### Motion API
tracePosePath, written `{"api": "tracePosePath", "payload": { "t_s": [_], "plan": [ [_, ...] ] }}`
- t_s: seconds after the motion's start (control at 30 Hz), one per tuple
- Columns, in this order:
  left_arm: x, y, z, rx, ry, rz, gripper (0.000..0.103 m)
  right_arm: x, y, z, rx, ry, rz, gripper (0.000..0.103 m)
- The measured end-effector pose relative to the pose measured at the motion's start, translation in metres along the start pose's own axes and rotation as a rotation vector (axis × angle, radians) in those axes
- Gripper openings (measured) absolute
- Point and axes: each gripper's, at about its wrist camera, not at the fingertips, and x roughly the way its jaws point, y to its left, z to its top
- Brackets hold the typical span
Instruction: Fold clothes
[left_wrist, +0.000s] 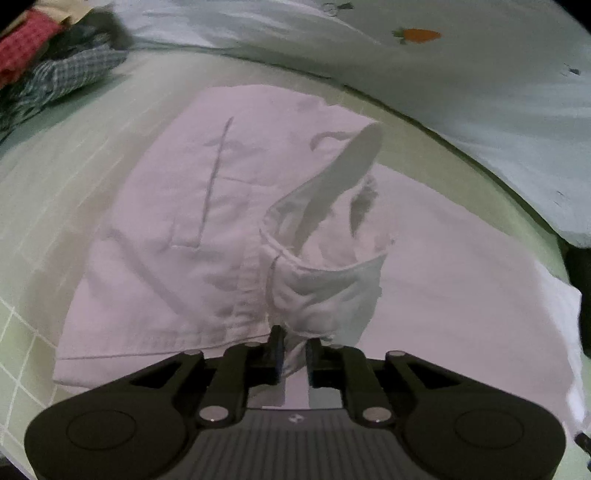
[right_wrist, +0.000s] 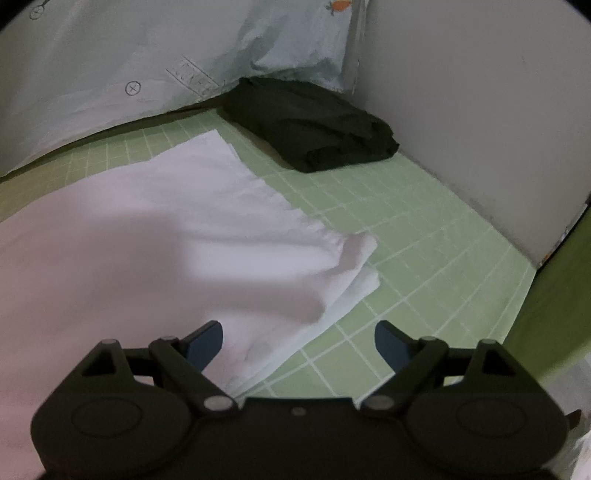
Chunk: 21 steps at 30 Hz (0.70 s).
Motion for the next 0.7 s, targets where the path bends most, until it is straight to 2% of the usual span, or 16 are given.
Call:
{"api": "tracePosePath", "payload": {
  "t_s": [0.03,0.1,0.17,0.27,0.33,0.4,0.5,0.57,0.7],
  "plan": [
    [-0.004,-0.002,0.0,0.029,-0.003,-0.011,0.02,0.002,0.002,-0.001,0.003,0.007,0.006,0.09],
    [-0.013,-0.008,0.0,0.085,-0.008,-0.054,0.033,0.005,0.007,-0.004,0.006,0.018,0.015,0.09],
    [-0.027,-0.012,0.001,0.12,-0.051,-0.113,0.034,0.008,0.012,-0.006,0.007,0.028,0.023,0.09],
    [-0.049,-0.009,0.007,0.134,-0.132,-0.127,0.035,0.009,0.022,-0.009,0.0,0.035,0.046,0.09],
    [-0.058,-0.001,0.015,0.097,-0.197,-0.091,0.04,0.007,0.029,-0.012,-0.01,0.03,0.065,0.09],
    [-0.058,0.008,0.023,0.08,-0.22,0.0,0.044,0.006,0.034,-0.014,-0.017,0.029,0.069,0.09],
    [-0.042,0.022,0.031,0.079,-0.178,0.143,0.044,0.004,0.042,-0.017,-0.026,0.028,0.076,0.09],
    [-0.033,0.033,0.034,0.064,-0.147,0.161,0.044,0.003,0.047,-0.019,-0.031,0.027,0.078,0.09],
    [-0.027,0.036,0.041,0.073,-0.126,0.148,0.053,0.004,0.046,-0.019,-0.009,0.025,0.054,0.091]
  ]
}}
